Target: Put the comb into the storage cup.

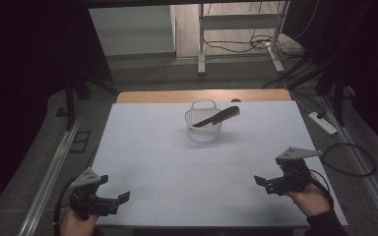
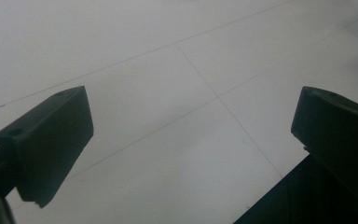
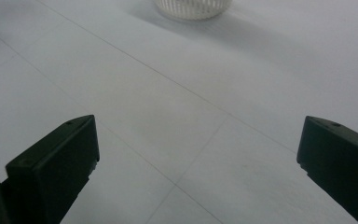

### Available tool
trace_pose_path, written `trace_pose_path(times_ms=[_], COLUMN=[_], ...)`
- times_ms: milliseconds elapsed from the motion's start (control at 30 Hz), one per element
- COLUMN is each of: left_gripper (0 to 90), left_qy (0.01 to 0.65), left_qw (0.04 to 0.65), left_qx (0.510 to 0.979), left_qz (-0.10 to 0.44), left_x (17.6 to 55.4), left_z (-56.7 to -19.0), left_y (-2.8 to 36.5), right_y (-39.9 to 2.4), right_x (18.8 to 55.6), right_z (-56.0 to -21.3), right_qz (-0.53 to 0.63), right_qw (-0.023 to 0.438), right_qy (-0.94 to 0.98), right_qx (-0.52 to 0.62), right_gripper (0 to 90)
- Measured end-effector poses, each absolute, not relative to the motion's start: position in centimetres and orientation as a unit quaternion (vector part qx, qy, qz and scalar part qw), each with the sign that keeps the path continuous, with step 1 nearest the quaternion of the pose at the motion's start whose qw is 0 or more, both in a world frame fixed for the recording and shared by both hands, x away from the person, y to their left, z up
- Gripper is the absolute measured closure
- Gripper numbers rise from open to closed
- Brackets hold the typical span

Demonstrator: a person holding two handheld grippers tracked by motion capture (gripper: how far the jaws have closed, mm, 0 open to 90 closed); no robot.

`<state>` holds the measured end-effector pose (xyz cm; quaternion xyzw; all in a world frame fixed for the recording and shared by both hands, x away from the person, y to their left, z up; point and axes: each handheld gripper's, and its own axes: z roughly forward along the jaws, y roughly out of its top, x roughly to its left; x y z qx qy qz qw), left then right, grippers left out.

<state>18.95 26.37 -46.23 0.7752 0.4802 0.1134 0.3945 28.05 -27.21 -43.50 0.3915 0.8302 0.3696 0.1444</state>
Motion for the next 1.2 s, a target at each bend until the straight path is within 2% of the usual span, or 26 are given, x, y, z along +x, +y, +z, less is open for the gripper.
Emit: trace_pose_path(times_ms=[1200], left_gripper=[0.0], left_qy=[0.484], left_qw=[0.402], left_qx=[0.769], left_qz=[0.114], left_x=[18.9], left_z=[-46.2], left_y=[26.6], right_y=[-31.0], right_x=[24.8], right_z=[-43.9], right_qz=[0.353], right_qw=[0.16], right_qy=[0.812], right_qx=[0.437], right_gripper=[0.0])
